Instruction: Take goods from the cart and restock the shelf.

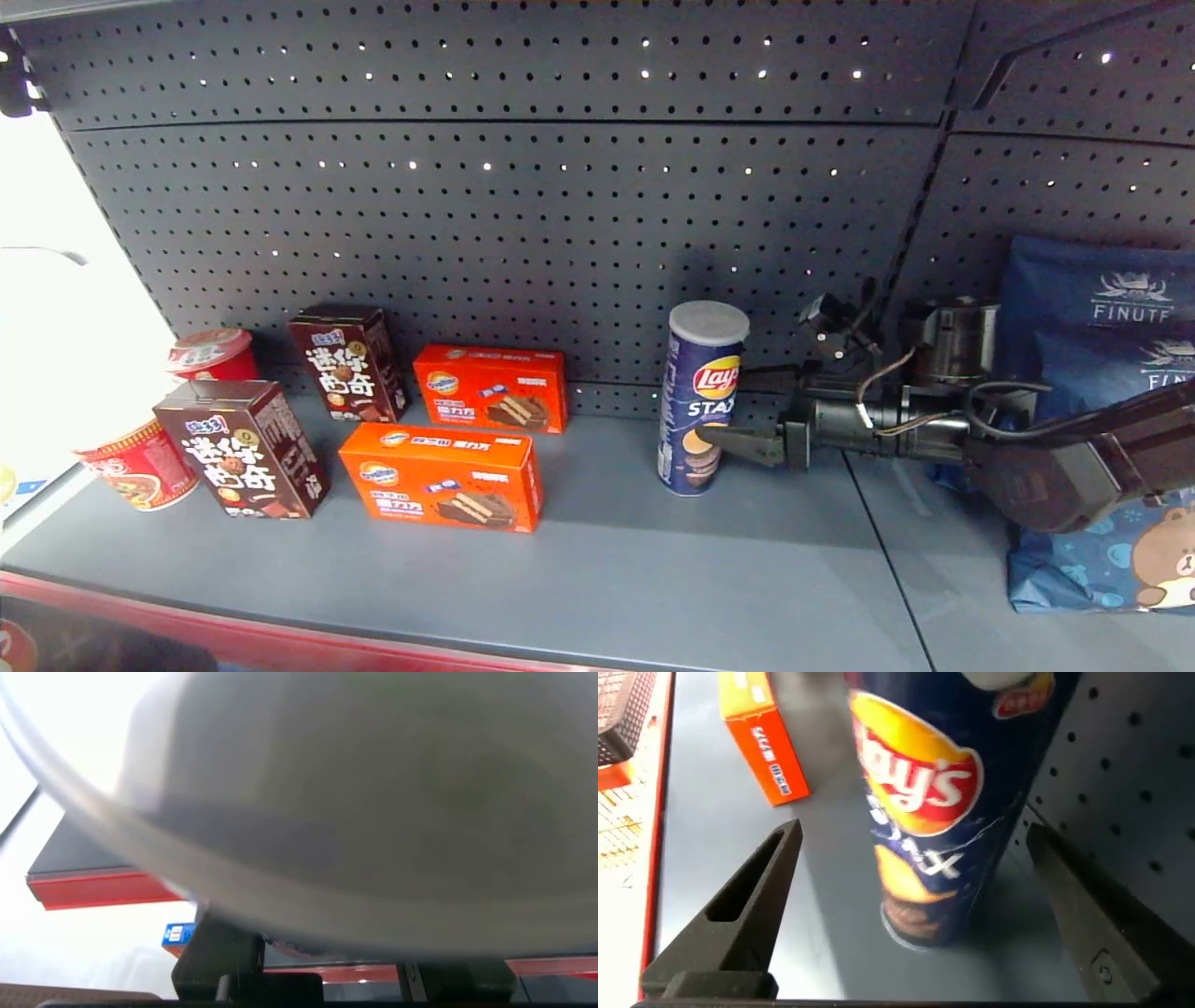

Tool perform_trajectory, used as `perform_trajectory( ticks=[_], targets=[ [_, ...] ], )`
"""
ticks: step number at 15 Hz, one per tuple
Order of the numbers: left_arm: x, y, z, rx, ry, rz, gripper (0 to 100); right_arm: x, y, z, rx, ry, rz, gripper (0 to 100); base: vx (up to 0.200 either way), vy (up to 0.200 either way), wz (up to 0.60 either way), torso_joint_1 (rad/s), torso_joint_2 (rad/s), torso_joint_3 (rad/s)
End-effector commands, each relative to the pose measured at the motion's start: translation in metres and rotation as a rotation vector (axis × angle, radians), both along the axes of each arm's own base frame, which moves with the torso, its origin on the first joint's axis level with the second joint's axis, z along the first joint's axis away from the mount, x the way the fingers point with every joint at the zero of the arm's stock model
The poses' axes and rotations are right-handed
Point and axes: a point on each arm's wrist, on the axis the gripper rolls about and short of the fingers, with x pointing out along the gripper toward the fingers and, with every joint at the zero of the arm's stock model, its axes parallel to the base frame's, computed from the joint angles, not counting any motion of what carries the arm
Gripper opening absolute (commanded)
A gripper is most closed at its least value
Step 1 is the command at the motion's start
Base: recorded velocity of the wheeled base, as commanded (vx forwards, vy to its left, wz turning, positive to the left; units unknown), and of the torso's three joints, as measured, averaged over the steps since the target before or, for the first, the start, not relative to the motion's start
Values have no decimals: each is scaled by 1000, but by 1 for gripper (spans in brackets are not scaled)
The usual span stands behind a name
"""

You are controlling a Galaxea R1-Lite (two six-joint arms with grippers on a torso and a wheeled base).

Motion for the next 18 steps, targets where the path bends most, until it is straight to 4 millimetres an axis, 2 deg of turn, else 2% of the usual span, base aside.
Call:
perform_trajectory(
  ticks=[1, 14, 15, 18],
  targets=[
    [0, 0, -1, 1, 3, 0, 0, 12, 5, -12, -6, 19, 5, 100, 0, 0, 0, 0, 0, 0],
    [-1, 0, -5, 1, 14, 0, 0, 38, 26, -30, 14, 10, 58, 100, 0, 0, 0, 0, 0, 0],
    [-1, 0, -6, 1, 17, 0, 0, 38, 26, -30, 15, 10, 57, 0, 0, 0, 0, 0, 0, 0],
    [-1, 0, -7, 1, 22, 0, 0, 36, 29, -30, 14, 16, 55, 0, 0, 0, 0, 0, 0, 0]
  ],
)
